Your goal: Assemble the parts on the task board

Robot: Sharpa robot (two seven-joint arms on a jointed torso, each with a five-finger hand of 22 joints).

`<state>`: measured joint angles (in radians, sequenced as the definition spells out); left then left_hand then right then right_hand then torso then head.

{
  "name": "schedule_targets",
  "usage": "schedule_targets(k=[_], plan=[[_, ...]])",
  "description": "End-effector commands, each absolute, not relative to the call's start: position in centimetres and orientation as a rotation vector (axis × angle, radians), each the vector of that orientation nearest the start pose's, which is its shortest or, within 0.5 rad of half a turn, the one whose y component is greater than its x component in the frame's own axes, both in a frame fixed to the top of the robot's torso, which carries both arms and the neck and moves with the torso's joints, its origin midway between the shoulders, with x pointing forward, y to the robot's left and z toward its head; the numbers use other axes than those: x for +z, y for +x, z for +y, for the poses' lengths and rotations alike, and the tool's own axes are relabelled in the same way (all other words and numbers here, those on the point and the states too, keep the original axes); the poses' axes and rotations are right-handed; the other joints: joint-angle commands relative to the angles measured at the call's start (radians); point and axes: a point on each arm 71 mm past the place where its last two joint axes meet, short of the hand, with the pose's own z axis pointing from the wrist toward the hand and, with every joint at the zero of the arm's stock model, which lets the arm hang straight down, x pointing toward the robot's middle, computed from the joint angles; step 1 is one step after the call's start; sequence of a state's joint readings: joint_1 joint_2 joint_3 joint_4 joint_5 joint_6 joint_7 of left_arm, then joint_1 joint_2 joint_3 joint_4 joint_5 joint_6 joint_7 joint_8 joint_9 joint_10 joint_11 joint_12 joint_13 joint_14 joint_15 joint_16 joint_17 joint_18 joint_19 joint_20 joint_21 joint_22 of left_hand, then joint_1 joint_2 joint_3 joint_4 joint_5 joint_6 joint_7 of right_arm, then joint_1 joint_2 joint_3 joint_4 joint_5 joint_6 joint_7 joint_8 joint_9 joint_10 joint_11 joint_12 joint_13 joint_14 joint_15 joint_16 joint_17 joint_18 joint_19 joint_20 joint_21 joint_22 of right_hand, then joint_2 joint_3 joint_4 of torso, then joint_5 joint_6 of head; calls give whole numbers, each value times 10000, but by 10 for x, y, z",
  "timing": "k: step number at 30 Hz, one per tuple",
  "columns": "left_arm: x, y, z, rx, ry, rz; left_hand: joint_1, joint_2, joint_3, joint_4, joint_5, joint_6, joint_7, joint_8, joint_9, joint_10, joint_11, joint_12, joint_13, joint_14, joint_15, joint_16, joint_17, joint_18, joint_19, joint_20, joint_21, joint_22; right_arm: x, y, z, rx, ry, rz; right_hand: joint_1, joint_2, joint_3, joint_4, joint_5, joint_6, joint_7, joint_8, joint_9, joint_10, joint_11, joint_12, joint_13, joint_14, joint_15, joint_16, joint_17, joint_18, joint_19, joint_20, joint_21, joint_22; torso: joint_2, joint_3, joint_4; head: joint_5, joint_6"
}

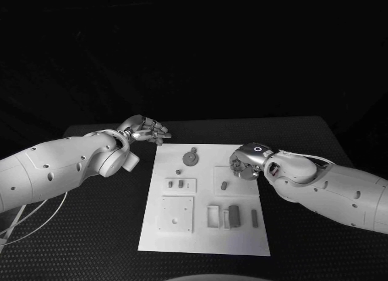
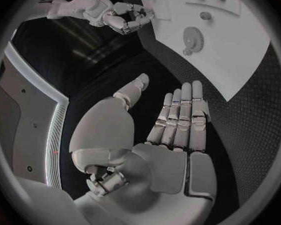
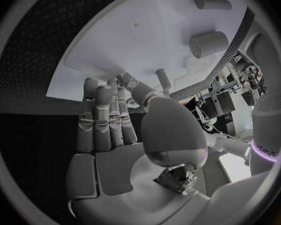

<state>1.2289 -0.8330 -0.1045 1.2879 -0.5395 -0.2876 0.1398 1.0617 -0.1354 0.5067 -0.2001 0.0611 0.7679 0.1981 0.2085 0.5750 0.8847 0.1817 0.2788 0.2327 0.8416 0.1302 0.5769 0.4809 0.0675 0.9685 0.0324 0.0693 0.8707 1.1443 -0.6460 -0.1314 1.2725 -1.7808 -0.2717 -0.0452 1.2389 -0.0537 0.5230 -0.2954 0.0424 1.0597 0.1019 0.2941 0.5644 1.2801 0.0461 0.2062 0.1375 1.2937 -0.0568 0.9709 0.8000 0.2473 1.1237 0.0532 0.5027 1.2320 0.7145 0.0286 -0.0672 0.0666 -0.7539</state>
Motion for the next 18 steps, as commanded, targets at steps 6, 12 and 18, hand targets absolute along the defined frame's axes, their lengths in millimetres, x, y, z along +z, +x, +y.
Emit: schedule_targets(k=[6, 12, 18], plan=[[-207, 523, 272, -10136, -6973, 16977, 37, 59, -34, 10, -39, -10, 211, 50, 7, -32, 36, 63, -28, 96, -5, -66, 27, 73, 16, -13, 8, -18, -253, 501, -167, 4851, -5415, 17201, -41, 71, 51, 6, 59, 28, 38, 11, 3, 66, 11, -22, 5, 13, -77, 69, 11, 145, 88, 10, 22, 14, 4, -6, 15, 3, 13], [-207, 523, 273, -10121, -6981, 16977, 39, 57, -37, 11, -39, -4, 207, 57, 8, -34, 37, 64, -34, 96, -4, -72, 32, 72, 17, -13, 8, -21, -247, 501, -167, 4954, -5323, 17277, -49, 77, 51, 8, 59, 24, 40, 10, 5, 65, 12, -28, 10, 7, -76, 72, 13, 145, 86, 11, 22, 17, 4, 2, 0, 24, -13], [-207, 524, 272, -10116, -6980, 16985, 52, 60, -40, 9, -39, 34, 188, 87, 16, -37, 38, 69, -53, 97, -4, -90, 50, 71, 15, -14, 7, -29, -236, 504, -166, 5067, -5093, 17177, -56, 85, 53, 7, 59, 21, 42, 9, 8, 64, 14, -34, 16, 2, -74, 75, 15, 145, 83, 11, 21, 21, 1, -3, -2, 24, -5]])
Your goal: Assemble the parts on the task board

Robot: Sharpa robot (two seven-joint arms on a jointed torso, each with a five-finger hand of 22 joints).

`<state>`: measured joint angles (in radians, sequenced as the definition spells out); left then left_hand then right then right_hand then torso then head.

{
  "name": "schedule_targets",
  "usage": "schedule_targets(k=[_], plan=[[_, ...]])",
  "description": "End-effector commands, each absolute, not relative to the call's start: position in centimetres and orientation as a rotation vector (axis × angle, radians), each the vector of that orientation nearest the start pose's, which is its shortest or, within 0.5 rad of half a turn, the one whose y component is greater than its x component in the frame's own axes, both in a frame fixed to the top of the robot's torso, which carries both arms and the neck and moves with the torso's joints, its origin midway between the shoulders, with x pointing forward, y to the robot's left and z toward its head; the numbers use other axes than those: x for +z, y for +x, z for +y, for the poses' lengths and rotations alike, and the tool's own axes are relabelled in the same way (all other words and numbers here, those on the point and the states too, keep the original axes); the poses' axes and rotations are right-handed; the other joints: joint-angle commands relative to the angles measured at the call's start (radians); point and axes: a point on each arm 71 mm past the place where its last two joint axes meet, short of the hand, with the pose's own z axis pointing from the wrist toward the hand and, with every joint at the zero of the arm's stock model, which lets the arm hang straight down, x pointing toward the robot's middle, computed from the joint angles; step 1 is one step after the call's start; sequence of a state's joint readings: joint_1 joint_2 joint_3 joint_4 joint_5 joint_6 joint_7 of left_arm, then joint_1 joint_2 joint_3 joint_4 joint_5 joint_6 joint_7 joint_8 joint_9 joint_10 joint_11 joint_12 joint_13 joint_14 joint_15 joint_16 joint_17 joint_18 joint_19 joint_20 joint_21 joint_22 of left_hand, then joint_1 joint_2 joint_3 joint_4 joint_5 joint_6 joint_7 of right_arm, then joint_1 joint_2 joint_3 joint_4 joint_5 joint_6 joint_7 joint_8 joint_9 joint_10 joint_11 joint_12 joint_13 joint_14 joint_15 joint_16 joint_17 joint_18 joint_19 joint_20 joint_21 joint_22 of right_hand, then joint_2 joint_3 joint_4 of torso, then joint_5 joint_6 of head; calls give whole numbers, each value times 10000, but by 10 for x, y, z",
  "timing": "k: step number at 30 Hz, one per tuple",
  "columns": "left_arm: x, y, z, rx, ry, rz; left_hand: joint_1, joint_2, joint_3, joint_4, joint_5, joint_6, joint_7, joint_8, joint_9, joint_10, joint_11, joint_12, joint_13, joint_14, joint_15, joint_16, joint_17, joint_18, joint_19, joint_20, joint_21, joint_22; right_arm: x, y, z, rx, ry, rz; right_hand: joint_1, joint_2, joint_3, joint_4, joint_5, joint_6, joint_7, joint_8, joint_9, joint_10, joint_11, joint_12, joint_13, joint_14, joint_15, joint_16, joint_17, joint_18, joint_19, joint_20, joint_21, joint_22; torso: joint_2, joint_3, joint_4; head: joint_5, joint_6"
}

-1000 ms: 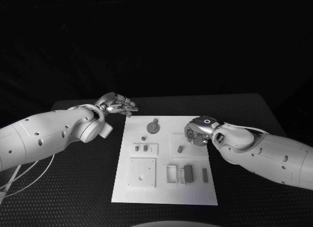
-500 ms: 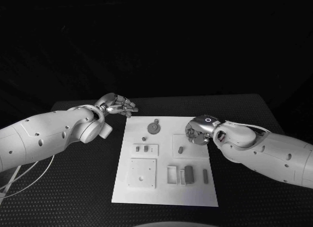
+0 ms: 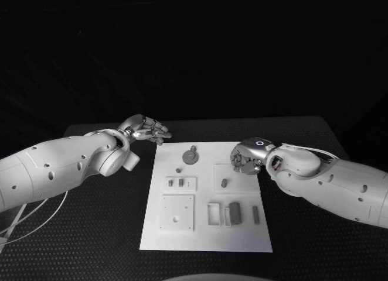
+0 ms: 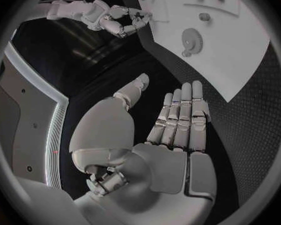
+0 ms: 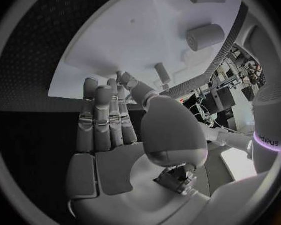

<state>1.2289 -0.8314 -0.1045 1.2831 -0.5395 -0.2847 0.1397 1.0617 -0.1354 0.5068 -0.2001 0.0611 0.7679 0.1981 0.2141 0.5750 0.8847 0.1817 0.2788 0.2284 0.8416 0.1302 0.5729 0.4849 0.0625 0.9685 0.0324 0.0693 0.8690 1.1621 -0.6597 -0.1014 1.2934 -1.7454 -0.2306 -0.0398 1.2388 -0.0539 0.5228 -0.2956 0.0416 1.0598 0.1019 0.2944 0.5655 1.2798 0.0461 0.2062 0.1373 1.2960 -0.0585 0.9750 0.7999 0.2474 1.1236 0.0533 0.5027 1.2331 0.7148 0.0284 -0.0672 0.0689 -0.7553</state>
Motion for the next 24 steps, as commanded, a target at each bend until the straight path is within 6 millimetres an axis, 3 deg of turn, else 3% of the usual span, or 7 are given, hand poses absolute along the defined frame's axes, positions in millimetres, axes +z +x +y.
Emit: schedule_targets(k=[1, 11, 17, 24], plan=[[-207, 524, 272, -10118, -6979, 16985, 52, 60, -40, 9, -39, 35, 187, 33, 16, -38, 38, 70, -11, 97, -4, -52, 12, 121, 15, -14, 7, -13, -234, 504, -166, 5103, -5065, 17150, -57, 89, 55, 9, 67, 19, 42, 6, -4, 67, 13, -35, 18, -22, -57, 34, 17, 144, 84, 10, 21, 11, -5, -1, 2, 0, 9], [-207, 524, 271, -10166, -6945, 17004, 57, 64, -44, 10, -39, 46, 181, 44, 17, -40, 39, 73, -24, 99, -3, -63, 24, 119, 15, -14, 7, -18, -211, 503, -160, 5426, -5041, 16708, -64, 98, 58, 7, 67, 13, 45, 5, 1, 65, 15, -45, 27, -29, -56, 39, 20, 144, 80, 10, 19, 17, -16, -1, 8, 28, 46], [-207, 524, 271, -10153, -6956, 17009, 60, 64, -46, 9, -39, 49, 178, 48, 16, -41, 40, 76, -31, 99, -3, -70, 30, 118, 14, -14, 7, -21, -213, 511, -165, 5186, -4915, 16961, -70, 101, 59, 7, 67, 9, 46, 4, 3, 64, 16, -51, 33, -35, -54, 42, 21, 144, 76, 11, 18, 21, -10, -16, -6, 37, 91], [-207, 524, 272, -10123, -6972, 16993, 61, 61, -50, 8, -39, 48, 178, 51, 15, -41, 40, 78, -38, 99, -3, -77, 37, 117, 13, -13, 6, -24, -213, 511, -165, 5203, -4918, 16994, -76, 109, 61, 7, 67, 2, 49, 2, 7, 60, 19, -62, 40, -43, -51, 43, 23, 144, 68, 12, 14, 26, 0, 7, -15, 59, 88]])
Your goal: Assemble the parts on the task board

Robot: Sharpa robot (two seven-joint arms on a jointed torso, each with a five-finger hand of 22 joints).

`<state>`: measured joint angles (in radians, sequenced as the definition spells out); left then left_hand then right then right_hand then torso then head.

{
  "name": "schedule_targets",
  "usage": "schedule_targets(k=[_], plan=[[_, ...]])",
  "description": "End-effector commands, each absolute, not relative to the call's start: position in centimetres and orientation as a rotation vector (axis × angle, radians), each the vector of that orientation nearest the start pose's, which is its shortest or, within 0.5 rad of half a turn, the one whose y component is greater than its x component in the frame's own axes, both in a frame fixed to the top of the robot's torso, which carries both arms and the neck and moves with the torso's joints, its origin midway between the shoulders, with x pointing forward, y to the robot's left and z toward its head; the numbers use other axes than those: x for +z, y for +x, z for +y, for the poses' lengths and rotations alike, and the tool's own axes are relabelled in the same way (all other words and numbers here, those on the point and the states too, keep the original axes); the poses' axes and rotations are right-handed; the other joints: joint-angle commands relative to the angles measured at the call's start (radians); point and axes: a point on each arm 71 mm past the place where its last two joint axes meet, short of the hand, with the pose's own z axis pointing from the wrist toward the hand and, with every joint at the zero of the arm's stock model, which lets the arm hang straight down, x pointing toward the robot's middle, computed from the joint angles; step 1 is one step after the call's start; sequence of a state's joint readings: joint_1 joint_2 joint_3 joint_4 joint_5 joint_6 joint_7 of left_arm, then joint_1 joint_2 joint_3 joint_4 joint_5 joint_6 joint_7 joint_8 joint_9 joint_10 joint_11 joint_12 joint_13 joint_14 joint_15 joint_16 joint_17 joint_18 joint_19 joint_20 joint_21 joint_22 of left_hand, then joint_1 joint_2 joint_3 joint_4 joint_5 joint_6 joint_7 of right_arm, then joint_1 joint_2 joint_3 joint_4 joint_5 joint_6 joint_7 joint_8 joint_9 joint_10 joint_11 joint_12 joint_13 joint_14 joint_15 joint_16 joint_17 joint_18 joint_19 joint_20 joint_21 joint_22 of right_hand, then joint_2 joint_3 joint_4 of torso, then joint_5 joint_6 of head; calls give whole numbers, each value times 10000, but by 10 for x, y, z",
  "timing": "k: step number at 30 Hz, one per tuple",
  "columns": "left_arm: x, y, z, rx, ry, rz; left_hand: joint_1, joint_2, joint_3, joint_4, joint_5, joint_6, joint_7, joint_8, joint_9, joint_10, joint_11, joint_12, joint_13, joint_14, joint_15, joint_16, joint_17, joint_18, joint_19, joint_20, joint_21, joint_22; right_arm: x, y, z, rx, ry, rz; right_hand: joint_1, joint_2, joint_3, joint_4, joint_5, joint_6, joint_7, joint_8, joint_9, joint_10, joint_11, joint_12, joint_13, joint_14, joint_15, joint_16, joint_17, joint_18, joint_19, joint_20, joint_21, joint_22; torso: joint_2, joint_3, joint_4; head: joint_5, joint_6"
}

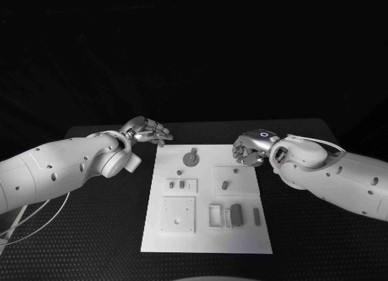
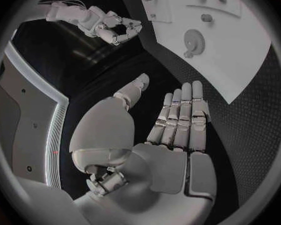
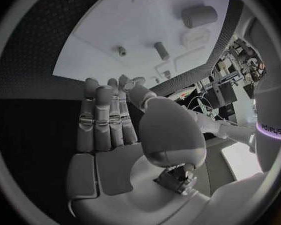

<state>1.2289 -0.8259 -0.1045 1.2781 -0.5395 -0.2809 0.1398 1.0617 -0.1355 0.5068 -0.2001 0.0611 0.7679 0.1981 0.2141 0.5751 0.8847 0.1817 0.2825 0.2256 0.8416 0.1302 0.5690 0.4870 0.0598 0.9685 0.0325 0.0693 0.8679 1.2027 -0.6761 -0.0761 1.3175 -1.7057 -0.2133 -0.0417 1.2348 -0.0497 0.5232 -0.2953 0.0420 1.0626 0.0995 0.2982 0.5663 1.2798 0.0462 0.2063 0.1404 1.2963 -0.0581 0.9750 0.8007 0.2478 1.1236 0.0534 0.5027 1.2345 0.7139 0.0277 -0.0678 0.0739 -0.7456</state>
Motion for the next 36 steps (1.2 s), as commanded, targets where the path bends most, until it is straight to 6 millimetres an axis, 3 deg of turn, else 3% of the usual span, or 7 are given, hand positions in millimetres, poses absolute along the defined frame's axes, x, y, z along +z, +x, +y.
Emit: schedule_targets(k=[1, 8, 10, 13, 18, 26, 36], plan=[[-207, 524, 272, -10129, -6968, 16991, 62, 61, -51, 9, -39, 48, 178, 51, 14, -41, 40, 42, -11, 99, -2, -38, 17, 144, 13, -13, 6, -13, -213, 510, -165, 5234, -4911, 17018, -37, 68, 58, 4, 63, -28, 73, -36, -1, 60, 18, -64, 10, -46, -55, 45, 15, 140, 67, 12, 14, 13, 8, 11, -4, 0, -7], [-207, 524, 272, -10122, -6973, 16989, 66, 60, -52, 7, -39, 48, 177, 54, 14, -41, 40, 44, -16, 100, -2, -42, 22, 144, 12, -14, 6, -15, -215, 514, -164, 5187, -4750, 17051, -166, 9, 12, 12, 62, -201, 131, -125, -20, -110, 92, -199, 2, -79, 14, 52, 16, 140, 27, 34, -2, 38, 8, 9, -4, -4, 0], [-207, 524, 272, -10128, -6970, 16991, 66, 62, -52, 7, -39, 49, 176, 55, 14, -41, 40, 45, -18, 101, -2, -44, 24, 144, 12, -14, 6, -16, -219, 515, -165, 5014, -4783, 17018, -344, -268, -103, 23, 58, -766, 338, -434, -143, -252, 173, -312, -13, -126, 91, 43, 9, 139, -14, 62, -19, 57, 9, 12, -8, 8, -2], [-207, 524, 273, -10122, -6974, 16991, 68, 61, -53, 7, -39, 50, 176, 56, 14, -41, 40, 45, -20, 101, -2, -45, 26, 144, 13, -14, 7, -17, -228, 515, -166, 4635, -4957, 17217, -609, -566, -224, 47, 59, -1096, 491, -610, -224, -541, 291, -514, -64, -193, 204, 21, -7, 137, -71, 103, -56, 66, 14, 21, 4, -9, -8], [-207, 524, 273, -10119, -6974, 16979, 69, 59, -55, 6, -39, 52, 175, 59, 13, -41, 40, 47, -24, 102, -2, -49, 30, 143, 13, -14, 7, -19, -244, 510, -166, 4387, -5306, 17506, -745, -795, -222, 51, 60, -1355, 438, -734, -304, -956, 465, -803, -158, -261, 373, 17, -20, 140, -122, 132, -100, 76, 16, 20, 5, 9, -23], [-207, 524, 273, -10123, -6967, 16967, 72, 59, -57, 6, -39, 54, 174, 63, 13, -40, 40, 50, -30, 104, -2, -54, 36, 143, 14, -14, 7, -21, -255, 507, -164, 4208, -5468, 17627, -824, -849, -147, 70, 59, -1223, 557, -643, -302, -1035, 530, -910, -184, -267, 439, 49, -30, 140, -125, 144, -109, 107, 18, 26, 2, 38, -54], [-207, 524, 273, -10132, -6961, 16965, 75, 62, -59, 6, -39, 55, 173, 66, 12, -39, 39, 53, -37, 107, -3, -59, 44, 143, 16, -15, 9, -23, -261, 504, -159, 4340, -5517, 17567, -842, -551, 42, 71, 59, -868, 408, -409, -242, -581, 401, -744, -67, -133, 324, 136, -51, 140, -8, 93, -53, 177, 16, 22, 8, 52, -84]])
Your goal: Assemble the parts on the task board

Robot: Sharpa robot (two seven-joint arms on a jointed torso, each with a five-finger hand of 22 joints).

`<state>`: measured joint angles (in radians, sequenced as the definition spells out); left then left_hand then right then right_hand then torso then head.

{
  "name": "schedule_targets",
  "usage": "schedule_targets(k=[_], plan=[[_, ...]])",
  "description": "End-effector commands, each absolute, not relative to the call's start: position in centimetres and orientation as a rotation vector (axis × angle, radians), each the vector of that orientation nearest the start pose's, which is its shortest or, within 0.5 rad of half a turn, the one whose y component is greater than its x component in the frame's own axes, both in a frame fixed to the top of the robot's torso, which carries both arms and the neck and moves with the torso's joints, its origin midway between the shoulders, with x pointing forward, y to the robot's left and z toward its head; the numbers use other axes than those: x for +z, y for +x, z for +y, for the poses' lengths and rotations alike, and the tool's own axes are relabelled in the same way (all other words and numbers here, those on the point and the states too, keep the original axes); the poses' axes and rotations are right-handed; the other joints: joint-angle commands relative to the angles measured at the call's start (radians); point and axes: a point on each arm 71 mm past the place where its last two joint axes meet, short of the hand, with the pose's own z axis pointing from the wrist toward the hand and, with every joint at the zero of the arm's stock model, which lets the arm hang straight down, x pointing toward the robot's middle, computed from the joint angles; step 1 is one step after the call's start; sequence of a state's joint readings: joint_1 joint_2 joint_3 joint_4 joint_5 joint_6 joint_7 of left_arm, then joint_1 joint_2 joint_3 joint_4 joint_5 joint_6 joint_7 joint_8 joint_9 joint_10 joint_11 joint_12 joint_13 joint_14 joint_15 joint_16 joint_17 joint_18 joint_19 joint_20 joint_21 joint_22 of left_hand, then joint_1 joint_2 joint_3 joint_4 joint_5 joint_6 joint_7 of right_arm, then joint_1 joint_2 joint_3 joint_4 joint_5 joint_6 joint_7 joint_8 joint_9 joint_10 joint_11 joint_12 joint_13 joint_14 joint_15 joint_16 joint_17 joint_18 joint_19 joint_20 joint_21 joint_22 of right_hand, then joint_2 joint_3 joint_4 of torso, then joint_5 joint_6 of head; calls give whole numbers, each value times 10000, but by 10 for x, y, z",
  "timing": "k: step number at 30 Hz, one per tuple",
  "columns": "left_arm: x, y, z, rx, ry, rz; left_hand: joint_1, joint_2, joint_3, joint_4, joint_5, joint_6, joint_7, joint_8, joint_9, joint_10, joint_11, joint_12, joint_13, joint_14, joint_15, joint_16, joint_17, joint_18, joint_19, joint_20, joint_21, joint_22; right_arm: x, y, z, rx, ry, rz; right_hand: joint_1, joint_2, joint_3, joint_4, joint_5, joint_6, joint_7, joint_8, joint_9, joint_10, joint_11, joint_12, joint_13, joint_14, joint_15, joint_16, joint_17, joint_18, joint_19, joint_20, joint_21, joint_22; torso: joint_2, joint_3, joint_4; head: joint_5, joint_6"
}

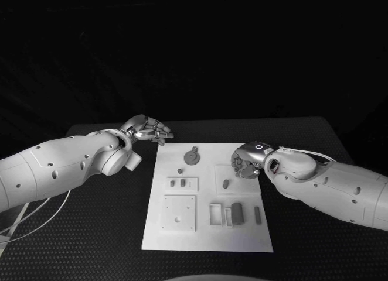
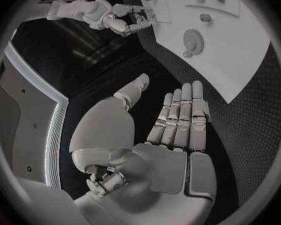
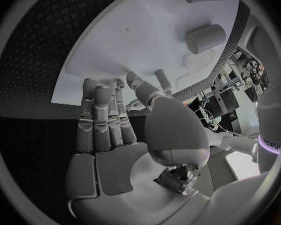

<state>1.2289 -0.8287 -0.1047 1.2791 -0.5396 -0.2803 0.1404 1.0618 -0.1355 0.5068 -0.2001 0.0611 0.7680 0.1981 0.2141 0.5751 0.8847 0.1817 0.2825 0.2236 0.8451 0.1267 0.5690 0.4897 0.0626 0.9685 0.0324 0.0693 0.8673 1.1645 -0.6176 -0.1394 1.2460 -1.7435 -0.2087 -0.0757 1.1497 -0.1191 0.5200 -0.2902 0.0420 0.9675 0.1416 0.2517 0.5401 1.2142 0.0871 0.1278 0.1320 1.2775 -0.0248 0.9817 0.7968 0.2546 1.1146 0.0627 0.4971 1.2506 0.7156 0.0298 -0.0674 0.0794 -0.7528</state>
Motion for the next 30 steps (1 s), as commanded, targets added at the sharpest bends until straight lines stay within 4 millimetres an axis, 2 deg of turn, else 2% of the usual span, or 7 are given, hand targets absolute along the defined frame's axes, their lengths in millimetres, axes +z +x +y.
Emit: schedule_targets(k=[1, 2, 4, 10, 25, 26, 30], plan=[[-207, 524, 273, -10129, -6962, 16962, 75, 62, -59, 7, -39, 55, 173, 66, 11, -39, 39, 54, -16, 72, 32, -60, 18, 115, 16, -14, 8, -17, -262, 504, -159, 4319, -5539, 17577, 18, 243, 109, 25, 60, 133, -36, 87, 32, 130, -26, 64, 33, 76, -26, 79, -13, 72, 102, -8, 11, 22, -3, -2, 2, -1, -15], [-207, 524, 273, -10129, -6962, 16961, 75, 63, -59, 7, -39, 55, 173, 67, 11, -39, 39, 54, -17, 72, 32, -60, 18, 115, 16, -14, 8, -17, -263, 504, -159, 4291, -5566, 17595, 50, 378, 168, 22, 60, 200, -68, 128, 48, 204, -51, 96, 52, 105, -49, 94, -14, 72, 127, -21, 23, 30, -2, -2, 4, 2, -23], [-207, 524, 273, -10129, -6962, 16966, 75, 64, -60, 8, -39, 55, 173, 68, 11, -39, 39, 55, -19, 73, 32, -62, 20, 115, 16, -14, 9, -18, -265, 504, -158, 4242, -5659, 17617, 128, 502, 309, 3, 60, 331, -133, 208, 79, 338, -103, 145, 89, 148, -99, 115, -21, 72, 156, -44, 38, 50, 0, -6, 8, 4, -30], [-207, 524, 272, -10150, -6951, 16973, 75, 66, -61, 10, -39, 57, 172, 70, 11, -39, 39, 57, -23, 74, 32, -65, 25, 115, 17, -14, 9, -20, -271, 504, -157, 4084, -5827, 17760, 226, 689, 546, -14, 61, 516, -212, 321, 124, 542, -187, 205, 155, 193, -179, 155, -27, 72, 190, -70, 67, 101, -3, -12, -3, 20, -47], [-207, 524, 274, -10117, -6969, 16952, 95, 66, -61, 0, -38, 61, 169, 79, 9, -39, 39, 64, -39, 79, 30, -79, 42, 116, 18, -17, 10, -26, -285, 498, -155, 3643, -6509, 17907, 293, 702, 630, -28, 61, 582, -239, 366, 146, 618, -222, 213, 188, 192, -214, 175, -28, 72, 192, -88, 83, 141, -9, -10, -2, 2, -110], [-207, 524, 273, -10121, -6966, 16949, 97, 67, -61, -1, -38, 62, 168, 80, 9, -39, 38, 65, -41, 80, 30, -80, 44, 116, 19, -17, 10, -27, -285, 497, -153, 3681, -6576, 17812, 526, 594, 679, 5, 57, 804, -342, 505, 215, 877, -331, 352, 263, 231, -313, 234, 2, 72, 244, -149, 132, 176, -9, -6, -6, 1, -112], [-207, 524, 273, -10138, -6953, 16944, 99, 67, -62, -2, -38, 62, 168, 82, 8, -39, 38, 66, -44, 81, 30, -82, 47, 116, 19, -17, 10, -28, -285, 494, -150, 3830, -6545, 17698, 746, 462, 682, -50, 62, 955, -400, 626, 315, 1056, -472, 426, 358, 256, -471, 394, 102, 72, 395, -221, 260, 275, -15, -1, -10, -11, -121]])
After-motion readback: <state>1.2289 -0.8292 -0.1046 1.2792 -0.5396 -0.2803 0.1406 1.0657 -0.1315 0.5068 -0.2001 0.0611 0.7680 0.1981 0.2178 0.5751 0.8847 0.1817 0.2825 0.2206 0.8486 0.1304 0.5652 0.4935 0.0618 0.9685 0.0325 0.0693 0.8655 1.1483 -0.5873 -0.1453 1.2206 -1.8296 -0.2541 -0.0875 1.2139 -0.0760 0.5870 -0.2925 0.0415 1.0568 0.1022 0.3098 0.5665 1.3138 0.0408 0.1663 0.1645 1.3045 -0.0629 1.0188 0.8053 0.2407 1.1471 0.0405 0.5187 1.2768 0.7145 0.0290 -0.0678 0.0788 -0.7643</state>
